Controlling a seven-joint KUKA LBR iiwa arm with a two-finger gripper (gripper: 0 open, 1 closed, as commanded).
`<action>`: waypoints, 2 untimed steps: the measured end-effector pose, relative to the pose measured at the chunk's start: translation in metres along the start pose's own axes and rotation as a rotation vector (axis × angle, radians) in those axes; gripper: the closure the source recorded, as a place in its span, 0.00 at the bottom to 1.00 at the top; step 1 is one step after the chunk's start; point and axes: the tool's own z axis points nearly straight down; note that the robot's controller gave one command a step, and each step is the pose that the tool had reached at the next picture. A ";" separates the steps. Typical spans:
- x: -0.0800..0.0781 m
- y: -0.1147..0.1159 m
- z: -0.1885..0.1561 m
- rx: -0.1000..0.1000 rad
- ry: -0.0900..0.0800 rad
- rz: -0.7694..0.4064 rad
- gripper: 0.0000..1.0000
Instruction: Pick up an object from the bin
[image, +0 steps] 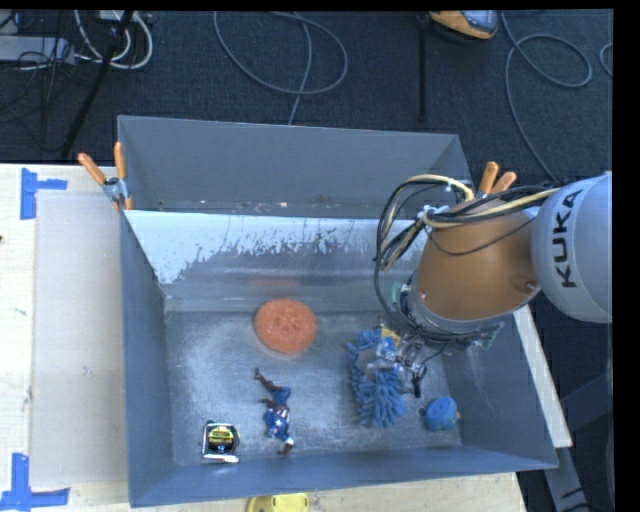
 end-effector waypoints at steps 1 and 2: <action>-0.001 -0.002 -0.015 0.009 -0.003 0.001 1.00; -0.001 -0.001 -0.023 0.009 -0.004 0.002 1.00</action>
Offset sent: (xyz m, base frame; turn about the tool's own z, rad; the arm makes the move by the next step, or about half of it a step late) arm 0.0000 0.0001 0.0231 0.0000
